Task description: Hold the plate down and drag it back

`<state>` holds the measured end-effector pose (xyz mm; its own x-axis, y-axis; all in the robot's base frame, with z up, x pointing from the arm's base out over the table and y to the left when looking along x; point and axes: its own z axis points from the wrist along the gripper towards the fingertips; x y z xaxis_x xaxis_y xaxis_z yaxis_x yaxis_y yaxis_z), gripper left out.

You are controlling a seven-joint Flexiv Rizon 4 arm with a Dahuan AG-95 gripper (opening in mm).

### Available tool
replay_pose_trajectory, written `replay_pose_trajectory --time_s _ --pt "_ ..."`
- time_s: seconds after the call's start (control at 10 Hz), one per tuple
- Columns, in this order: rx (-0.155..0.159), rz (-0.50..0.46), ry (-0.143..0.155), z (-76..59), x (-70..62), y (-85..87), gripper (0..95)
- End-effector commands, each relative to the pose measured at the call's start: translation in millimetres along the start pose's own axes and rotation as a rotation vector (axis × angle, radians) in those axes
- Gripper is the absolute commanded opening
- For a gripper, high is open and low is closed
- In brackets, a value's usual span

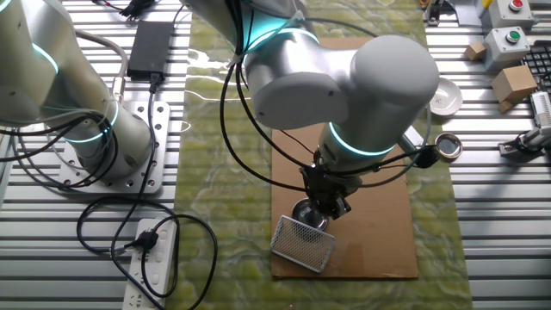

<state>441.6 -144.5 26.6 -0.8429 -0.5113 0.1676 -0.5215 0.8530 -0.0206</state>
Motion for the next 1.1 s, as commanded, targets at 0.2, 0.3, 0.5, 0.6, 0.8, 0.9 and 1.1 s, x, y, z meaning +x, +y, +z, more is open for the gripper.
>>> replay_pose_trajectory --time_s 0.2,0.3,0.5,0.6,0.8,0.9,1.1 --pt "0.009 -0.019 0.010 -0.1 -0.3 -0.3 0.0" --pt "0.002 -0.041 0.004 -0.1 -0.3 -0.3 0.0" --pt "-0.002 -0.077 0.005 -0.1 -0.3 -0.3 0.0" --pt "-0.009 -0.085 -0.003 -0.1 -0.3 -0.3 0.0" --pt "-0.031 -0.089 -0.018 -0.1 -0.3 -0.3 0.0" --pt "-0.029 -0.094 -0.017 -0.1 -0.3 -0.3 0.0" --pt "-0.027 -0.102 -0.016 -0.1 -0.3 -0.3 0.0"
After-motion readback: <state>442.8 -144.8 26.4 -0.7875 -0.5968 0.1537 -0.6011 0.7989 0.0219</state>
